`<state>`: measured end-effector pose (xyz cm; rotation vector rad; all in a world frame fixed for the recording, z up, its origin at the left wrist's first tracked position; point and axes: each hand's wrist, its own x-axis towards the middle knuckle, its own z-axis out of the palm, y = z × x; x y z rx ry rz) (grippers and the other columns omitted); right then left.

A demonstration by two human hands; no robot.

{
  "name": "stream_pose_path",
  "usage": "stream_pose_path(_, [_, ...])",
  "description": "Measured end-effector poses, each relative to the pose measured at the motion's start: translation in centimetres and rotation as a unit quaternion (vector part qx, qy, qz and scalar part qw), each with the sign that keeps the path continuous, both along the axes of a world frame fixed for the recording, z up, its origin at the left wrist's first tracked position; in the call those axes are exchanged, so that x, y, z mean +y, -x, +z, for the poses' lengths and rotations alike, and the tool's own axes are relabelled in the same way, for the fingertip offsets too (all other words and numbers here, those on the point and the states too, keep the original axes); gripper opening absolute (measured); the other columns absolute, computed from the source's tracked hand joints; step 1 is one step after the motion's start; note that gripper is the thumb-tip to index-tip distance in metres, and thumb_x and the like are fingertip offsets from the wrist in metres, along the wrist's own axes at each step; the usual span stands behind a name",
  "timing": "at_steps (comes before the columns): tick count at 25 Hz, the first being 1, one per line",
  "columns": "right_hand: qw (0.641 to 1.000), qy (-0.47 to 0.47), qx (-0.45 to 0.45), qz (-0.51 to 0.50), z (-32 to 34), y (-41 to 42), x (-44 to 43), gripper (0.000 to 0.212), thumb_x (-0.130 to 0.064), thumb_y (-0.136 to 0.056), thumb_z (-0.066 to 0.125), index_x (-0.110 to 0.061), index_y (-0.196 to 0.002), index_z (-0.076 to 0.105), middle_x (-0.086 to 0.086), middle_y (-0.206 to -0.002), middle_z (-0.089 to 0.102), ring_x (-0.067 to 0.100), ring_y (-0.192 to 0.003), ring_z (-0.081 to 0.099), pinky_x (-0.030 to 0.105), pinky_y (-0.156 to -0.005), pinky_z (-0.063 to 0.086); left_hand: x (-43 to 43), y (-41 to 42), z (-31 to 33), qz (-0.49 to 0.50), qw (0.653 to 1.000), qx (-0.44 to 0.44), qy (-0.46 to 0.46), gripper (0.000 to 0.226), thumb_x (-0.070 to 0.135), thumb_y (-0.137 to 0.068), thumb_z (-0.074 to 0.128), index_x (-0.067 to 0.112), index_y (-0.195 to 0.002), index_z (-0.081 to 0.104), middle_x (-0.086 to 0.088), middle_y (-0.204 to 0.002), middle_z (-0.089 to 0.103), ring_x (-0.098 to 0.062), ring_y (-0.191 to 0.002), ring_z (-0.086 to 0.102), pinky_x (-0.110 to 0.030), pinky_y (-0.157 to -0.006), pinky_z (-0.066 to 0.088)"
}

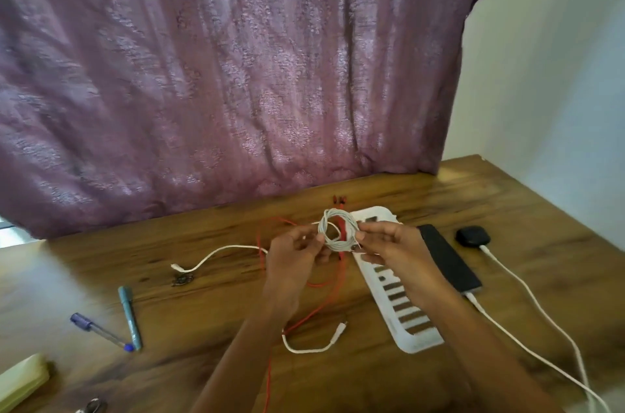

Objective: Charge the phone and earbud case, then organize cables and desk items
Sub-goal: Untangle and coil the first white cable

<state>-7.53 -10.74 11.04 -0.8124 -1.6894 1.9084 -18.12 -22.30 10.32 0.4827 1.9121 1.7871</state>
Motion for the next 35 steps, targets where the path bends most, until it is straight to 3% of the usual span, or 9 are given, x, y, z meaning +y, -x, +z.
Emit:
stream_pose_path(2, [0.997,-0.049,-0.057,-0.03,-0.7,-2.1,1.4,0.016,-0.013,-0.079,0.071,-0.008,-0.094,0.07,0.008,-0.088,0.072,0.014,-0.079,0.068,0.023,-0.068,0.054,1.8,-1.1,-1.0,-0.009,0.999,0.016,0.027,0.013,0.008,-0.087,0.061,0.008,-0.098,0.068,-0.007,-0.082,0.072,-0.017,-0.07,0.068,-0.025,-0.067,0.056])
stream_pose_path(6, [0.981,-0.104,-0.15,-0.07,-2.1,-6.4,4.0,0.002,-0.015,-0.08,0.07,-0.013,-0.081,0.069,0.002,-0.081,0.071,0.012,-0.075,0.066,0.017,-0.061,0.045,5.6,-3.5,-3.1,-0.075,0.988,0.09,0.102,0.012,0.018,-0.081,0.07,0.01,-0.089,0.073,0.0,-0.075,0.073,-0.012,-0.067,0.07,-0.031,-0.071,0.058])
stream_pose_path(9, [0.962,-0.156,-0.206,-0.09,-3.9,-8.8,5.2,0.005,-0.015,-0.084,0.065,-0.013,-0.084,0.07,-0.004,-0.08,0.07,0.008,-0.074,0.064,0.013,-0.06,0.046,8.0,-4.8,-4.2,-0.149,0.961,0.168,0.16,0.016,0.019,-0.083,0.067,0.011,-0.095,0.073,0.006,-0.085,0.071,-0.01,-0.074,0.069,-0.028,-0.071,0.057])
stream_pose_path(13, [0.935,-0.184,-0.25,-0.173,-6.4,-10.6,5.9,0.007,-0.015,-0.085,0.064,-0.021,-0.088,0.062,-0.013,-0.078,0.059,-0.002,-0.073,0.054,0.011,-0.06,0.038,10.5,-5.4,-4.8,-0.211,0.9,0.296,0.24,0.021,0.021,-0.09,0.057,0.008,-0.098,0.071,-0.008,-0.098,0.072,-0.014,-0.082,0.063,-0.032,-0.077,0.052])
stream_pose_path(16, [0.934,-0.184,-0.259,-0.164,-7.7,-10.9,6.2,0.007,-0.017,-0.086,0.063,-0.02,-0.092,0.063,-0.011,-0.08,0.059,-0.002,-0.074,0.054,0.008,-0.06,0.038,11.8,-5.9,-5.5,-0.272,0.822,0.379,0.327,0.027,0.025,-0.094,0.05,0.012,-0.107,0.068,-0.005,-0.106,0.069,-0.014,-0.089,0.062,-0.022,-0.069,0.043])
stream_pose_path(20, [0.938,-0.178,-0.254,-0.153,-8.4,-10.7,6.6,0.005,-0.019,-0.088,0.06,-0.023,-0.091,0.061,-0.019,-0.078,0.056,-0.003,-0.073,0.054,0.007,-0.058,0.037,12.5,-6.4,-7.5,-0.33,0.751,0.415,0.394,0.031,0.023,-0.094,0.049,0.014,-0.123,0.056,-0.005,-0.123,0.06,-0.02,-0.106,0.06,-0.026,-0.093,0.044])
stream_pose_path(23, [0.943,-0.165,-0.258,-0.131,-8.8,-10.5,6.7,0.005,-0.022,-0.089,0.059,-0.025,-0.093,0.06,-0.02,-0.079,0.055,-0.007,-0.07,0.053,0.003,-0.05,0.038,12.6,-6.6,-8.5,-0.34,0.693,0.481,0.415,0.033,0.023,-0.093,0.051,0.013,-0.125,0.054,-0.006,-0.123,0.061,-0.023,-0.105,0.062,-0.031,-0.096,0.046])
stream_pose_path(30, [0.95,-0.147,-0.251,-0.115,-9.8,-10.5,7.1,0.006,-0.024,-0.087,0.061,-0.022,-0.093,0.063,-0.011,-0.086,0.064,0.001,-0.079,0.06,0.008,-0.061,0.041,12.5,-6.0,-10.3,-0.323,0.691,0.494,0.418,0.036,0.037,-0.09,0.053,0.022,-0.122,0.059,0.002,-0.124,0.061,-0.02,-0.111,0.058,-0.035,-0.106,0.039])
stream_pose_path(35, [0.955,-0.135,-0.236,-0.116,-10.3,-10.5,7.2,0.012,-0.024,-0.087,0.061,-0.019,-0.096,0.064,-0.006,-0.09,0.067,0.006,-0.083,0.064,0.012,-0.064,0.048,12.0,-6.3,-9.9,-0.321,0.72,0.483,0.38,0.037,0.034,-0.091,0.052,0.024,-0.126,0.056,0.002,-0.137,0.051,-0.019,-0.132,0.04,-0.038,-0.115,0.013])
